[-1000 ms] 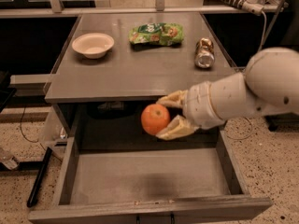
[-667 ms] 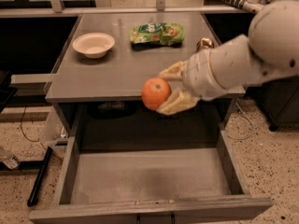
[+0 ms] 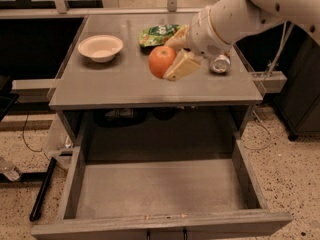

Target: Pick orange from top drawer and place on counter

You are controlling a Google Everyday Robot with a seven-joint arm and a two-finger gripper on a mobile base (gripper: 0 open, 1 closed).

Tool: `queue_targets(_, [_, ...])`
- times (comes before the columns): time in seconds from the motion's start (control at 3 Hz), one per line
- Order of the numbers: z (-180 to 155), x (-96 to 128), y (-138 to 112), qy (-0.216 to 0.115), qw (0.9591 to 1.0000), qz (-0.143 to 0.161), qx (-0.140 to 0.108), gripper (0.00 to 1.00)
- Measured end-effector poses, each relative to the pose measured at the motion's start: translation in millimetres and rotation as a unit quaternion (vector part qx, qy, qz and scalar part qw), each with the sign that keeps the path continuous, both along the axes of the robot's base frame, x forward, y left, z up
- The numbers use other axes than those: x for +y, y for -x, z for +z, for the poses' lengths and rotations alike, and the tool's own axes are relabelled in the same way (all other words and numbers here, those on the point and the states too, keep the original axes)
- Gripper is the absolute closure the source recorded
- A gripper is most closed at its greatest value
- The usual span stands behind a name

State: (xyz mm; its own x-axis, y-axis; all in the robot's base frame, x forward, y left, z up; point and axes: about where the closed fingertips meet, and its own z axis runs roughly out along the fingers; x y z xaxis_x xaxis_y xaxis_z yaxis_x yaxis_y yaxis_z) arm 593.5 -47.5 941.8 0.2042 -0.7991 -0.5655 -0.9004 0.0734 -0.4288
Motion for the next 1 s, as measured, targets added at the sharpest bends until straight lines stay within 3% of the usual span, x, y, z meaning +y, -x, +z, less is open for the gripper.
queue_targets(0.33, [-1, -14, -38, 0.001, 0.9997, -0.022, 0.012, 1.00])
queue_targets(1.0, [-19, -35, -75, -0.001, 0.9983, -0.055, 0.018, 1.00])
